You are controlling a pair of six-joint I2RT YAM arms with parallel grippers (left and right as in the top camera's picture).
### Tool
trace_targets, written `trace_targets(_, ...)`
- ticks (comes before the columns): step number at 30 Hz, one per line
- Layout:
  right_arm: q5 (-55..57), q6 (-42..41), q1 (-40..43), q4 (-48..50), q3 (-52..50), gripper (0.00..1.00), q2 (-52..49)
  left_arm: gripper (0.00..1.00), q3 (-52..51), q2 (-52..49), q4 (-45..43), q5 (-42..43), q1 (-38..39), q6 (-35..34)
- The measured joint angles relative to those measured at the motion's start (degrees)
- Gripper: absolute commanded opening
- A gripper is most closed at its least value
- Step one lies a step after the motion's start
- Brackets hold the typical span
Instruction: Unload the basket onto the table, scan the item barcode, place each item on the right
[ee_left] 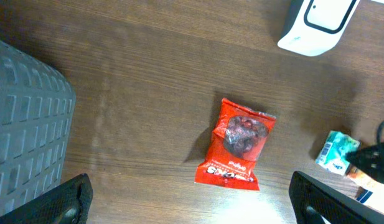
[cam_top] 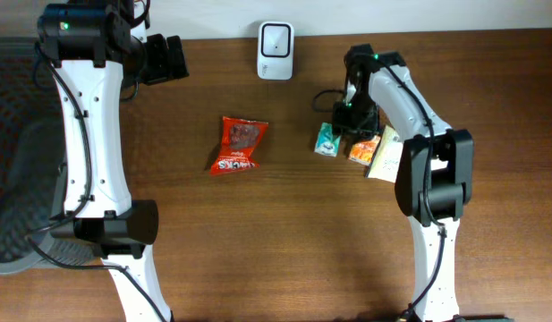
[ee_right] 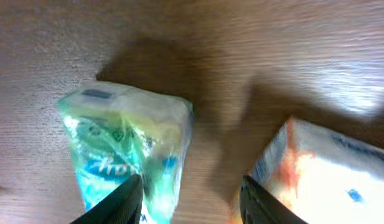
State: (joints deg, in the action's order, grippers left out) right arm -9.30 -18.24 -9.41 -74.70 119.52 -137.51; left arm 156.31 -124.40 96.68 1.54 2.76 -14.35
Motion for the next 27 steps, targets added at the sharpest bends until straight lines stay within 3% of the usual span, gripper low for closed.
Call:
trace_targets(2, 2.27, -0.02, 0.02, -6.03, 8.37, 0.68, 0.02, 0.99, 0.00, 0.00, 0.00, 0.00, 0.00, 0.00)
trace_targets(4, 2.89, -0.07, -0.02, -9.99, 14.69, 0.77, 0.31, 0.99, 0.00, 0.00, 0.04, 0.00, 0.00, 0.00)
trace_targets(9, -6.97, 7.26, -4.11, -9.25, 18.32, 0.87, 0.42, 0.99, 0.00, 0.00, 0.00, 0.00, 0.00, 0.00)
trace_targets(12, -10.47, 10.97, -9.14, -5.35, 17.79, 0.86, 0.42, 0.99, 0.00, 0.00, 0.00, 0.00, 0.00, 0.00)
trace_targets(13, -11.45, 11.41, -11.56, -3.34, 16.92, 0.64, 0.42, 0.99, 0.00, 0.00, 0.00, 0.00, 0.00, 0.00)
trace_targets(14, -11.87, 10.38, -13.22, 0.52, 15.34, 0.52, 0.46, 0.99, 0.00, 0.00, 0.00, 0.00, 0.00, 0.00)
trace_targets(17, -12.41, 3.23, -16.41, 11.54, 8.83, 0.48, 0.39, 0.99, 0.00, 0.00, -0.07, 0.00, 0.00, 0.00)
trace_targets(22, -13.77, -5.97, -20.31, 25.99, -4.48, 0.53, 0.20, 0.99, 0.00, 0.00, -0.04, 0.00, 0.00, 0.00)
trace_targets(25, -13.70, -9.20, -21.24, 25.92, -6.10, 0.33, 0.20, 0.99, 0.00, 0.00, 0.00, 0.00, 0.00, 0.00)
trace_targets(26, -13.53, -9.99, -21.22, 25.33, -6.10, 0.18, 0.20, 0.99, 0.00, 0.00, -0.02, 0.00, 0.00, 0.00)
trace_targets(27, -12.63, -10.54, -21.24, 24.81, -6.10, 0.10, 0.20, 0.99, 0.00, 0.00, 0.00, 0.00, 0.00, 0.00)
